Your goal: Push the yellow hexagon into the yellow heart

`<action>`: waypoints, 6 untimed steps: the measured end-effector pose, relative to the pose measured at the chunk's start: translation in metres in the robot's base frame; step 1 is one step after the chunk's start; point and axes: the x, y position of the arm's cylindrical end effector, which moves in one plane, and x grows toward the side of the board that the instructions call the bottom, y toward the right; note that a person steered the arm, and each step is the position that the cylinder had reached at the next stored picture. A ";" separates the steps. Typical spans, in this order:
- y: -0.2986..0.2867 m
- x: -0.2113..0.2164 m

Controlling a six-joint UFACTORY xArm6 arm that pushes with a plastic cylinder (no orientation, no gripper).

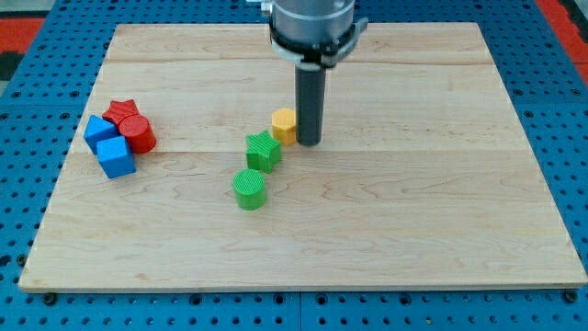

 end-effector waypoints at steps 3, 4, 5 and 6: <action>-0.063 0.015; -0.066 -0.035; -0.055 -0.068; -0.043 -0.104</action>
